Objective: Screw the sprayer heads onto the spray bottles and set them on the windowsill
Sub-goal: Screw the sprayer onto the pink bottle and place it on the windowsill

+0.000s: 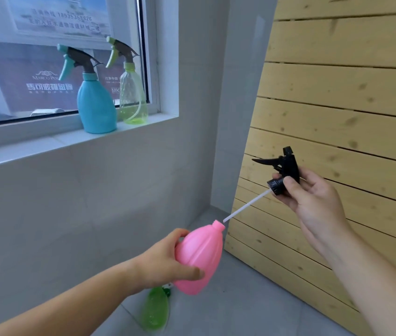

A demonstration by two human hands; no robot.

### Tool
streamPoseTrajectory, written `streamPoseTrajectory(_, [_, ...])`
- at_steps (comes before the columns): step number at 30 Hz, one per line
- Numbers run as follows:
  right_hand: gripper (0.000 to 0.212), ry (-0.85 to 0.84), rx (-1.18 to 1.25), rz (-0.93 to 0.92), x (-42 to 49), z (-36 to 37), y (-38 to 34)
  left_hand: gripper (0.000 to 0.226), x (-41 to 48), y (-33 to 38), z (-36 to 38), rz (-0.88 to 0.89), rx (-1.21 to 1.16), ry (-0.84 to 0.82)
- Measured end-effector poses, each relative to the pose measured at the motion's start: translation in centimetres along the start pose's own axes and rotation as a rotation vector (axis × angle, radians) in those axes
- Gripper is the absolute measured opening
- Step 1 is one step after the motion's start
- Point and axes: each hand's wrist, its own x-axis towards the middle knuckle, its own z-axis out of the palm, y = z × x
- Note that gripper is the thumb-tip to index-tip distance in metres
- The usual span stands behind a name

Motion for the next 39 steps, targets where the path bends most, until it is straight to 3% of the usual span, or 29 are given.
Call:
streamPoseTrajectory(9, [0.020, -0.093, 0.035, 0.112, -0.3, 0.8, 2.1, 0.079, 0.7, 0.3, 0.9, 0.045, -0.026, -0.043])
streamPoseTrajectory(19, [0.021, -0.289, 0.027, 0.282, -1.4, 2.4, 4.4, 0.074, 0.6, 1.7, 1.7, 0.137, -0.300, -0.099])
streamPoseTrajectory(32, [0.024, -0.434, 0.054, 0.322, -1.3, 2.0, 5.0, 0.064, 0.1, 1.8, 1.9, 0.051, -0.503, -0.198])
streamPoseTrajectory(39, [0.031, -0.500, 0.145, 0.363, -0.9, 1.6, 4.7, 0.071, 0.3, 1.8, 1.9, 0.003, -0.620, -0.319])
